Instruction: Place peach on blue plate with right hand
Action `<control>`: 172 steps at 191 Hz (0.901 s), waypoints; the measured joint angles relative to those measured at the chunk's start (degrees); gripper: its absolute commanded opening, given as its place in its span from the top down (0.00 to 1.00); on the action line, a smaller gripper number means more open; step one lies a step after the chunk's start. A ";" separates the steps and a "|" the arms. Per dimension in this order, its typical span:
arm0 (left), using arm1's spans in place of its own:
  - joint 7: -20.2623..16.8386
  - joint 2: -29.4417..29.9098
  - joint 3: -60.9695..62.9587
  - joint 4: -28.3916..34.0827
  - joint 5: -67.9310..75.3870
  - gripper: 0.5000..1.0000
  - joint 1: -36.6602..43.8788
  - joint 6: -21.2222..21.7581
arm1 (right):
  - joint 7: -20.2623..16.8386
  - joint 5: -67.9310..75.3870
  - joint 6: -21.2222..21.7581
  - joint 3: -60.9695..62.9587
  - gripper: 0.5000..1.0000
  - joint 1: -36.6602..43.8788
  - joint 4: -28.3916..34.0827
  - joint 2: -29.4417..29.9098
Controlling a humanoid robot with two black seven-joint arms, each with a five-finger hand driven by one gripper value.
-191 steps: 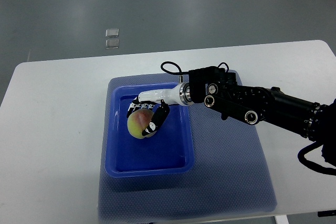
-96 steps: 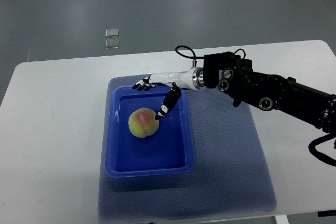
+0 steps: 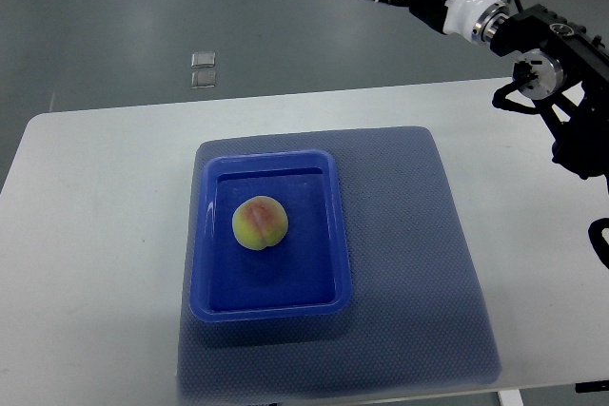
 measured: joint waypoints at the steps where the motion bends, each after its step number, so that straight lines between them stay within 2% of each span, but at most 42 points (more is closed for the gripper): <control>1: 0.01 0.00 0.01 -0.02 0.00 0.00 0.00 0.00 | 0.00 0.50 -0.36 0.08 0.14 -0.01 -0.30 0.03; 16: -0.01 0.00 0.02 -0.20 0.04 0.00 -0.02 0.00 | -0.03 11.12 -6.01 0.78 0.14 -0.03 -5.68 1.13; 28: -0.01 0.00 0.03 -0.24 0.08 0.00 -0.01 0.00 | -0.12 20.20 -8.58 0.86 0.14 -0.03 -8.43 2.40; 69: -0.08 0.00 -0.01 -0.14 0.14 0.00 -0.01 0.00 | 0.29 38.46 -9.71 0.77 0.14 -3.18 -10.37 5.29; 104: -0.10 0.00 -0.33 1.91 -0.20 0.00 -0.07 0.79 | 2.11 40.34 -6.95 0.94 0.14 -6.36 -10.38 7.21; 130: -0.18 0.00 -0.26 4.11 -0.22 0.00 -0.09 0.89 | 2.98 40.17 -2.07 0.45 0.14 -8.24 -10.32 7.34; 172: -0.18 0.00 -0.16 3.88 -0.11 0.00 -0.03 0.89 | 3.64 37.42 5.70 -2.98 0.14 -10.88 -10.12 7.36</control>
